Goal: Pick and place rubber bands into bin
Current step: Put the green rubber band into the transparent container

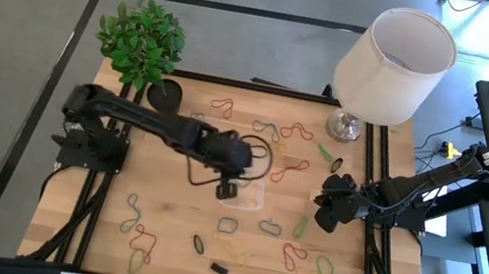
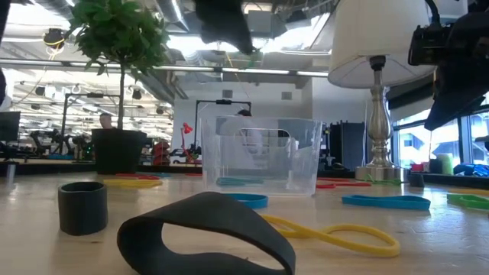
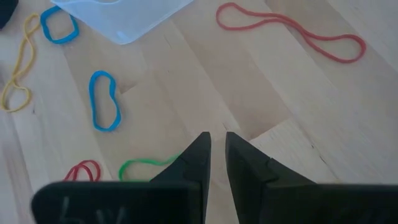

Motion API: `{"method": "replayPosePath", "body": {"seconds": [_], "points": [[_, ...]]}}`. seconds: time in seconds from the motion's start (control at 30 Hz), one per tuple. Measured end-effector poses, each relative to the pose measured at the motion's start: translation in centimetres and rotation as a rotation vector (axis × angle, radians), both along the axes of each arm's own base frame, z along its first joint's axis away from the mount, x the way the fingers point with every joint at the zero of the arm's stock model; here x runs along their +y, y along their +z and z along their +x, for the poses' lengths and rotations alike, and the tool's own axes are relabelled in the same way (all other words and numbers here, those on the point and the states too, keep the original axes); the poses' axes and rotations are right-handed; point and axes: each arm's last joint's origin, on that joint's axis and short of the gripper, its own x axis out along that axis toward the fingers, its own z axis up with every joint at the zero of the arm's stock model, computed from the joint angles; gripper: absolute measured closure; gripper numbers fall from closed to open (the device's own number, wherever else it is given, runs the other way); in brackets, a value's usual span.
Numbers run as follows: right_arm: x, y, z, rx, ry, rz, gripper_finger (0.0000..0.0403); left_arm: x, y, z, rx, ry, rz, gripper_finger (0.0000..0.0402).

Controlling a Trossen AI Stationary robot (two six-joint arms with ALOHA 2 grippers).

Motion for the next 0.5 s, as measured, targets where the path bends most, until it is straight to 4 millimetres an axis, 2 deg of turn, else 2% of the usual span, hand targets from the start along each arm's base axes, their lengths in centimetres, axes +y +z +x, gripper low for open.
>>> {"method": "replayPosePath", "body": {"seconds": [0.13, 0.23, 0.5], "points": [[0.0, 0.0, 0.0, -0.001, -0.002, 0.002, 0.0349, 0.7, -2.5, 2.8, 0.123, -0.054, 0.019, 0.0398], [0.1, 0.1, 0.1, -0.014, -0.002, 0.009, 0.0349, 1.4, -4.6, 4.2, 0.240, -0.068, 0.038, 0.0398], [0.1, 0.2, 0.2, -0.027, -0.002, 0.016, 0.0349, 2.9, -9.2, 6.2, 0.339, -0.064, -0.031, 0.0396]]}}
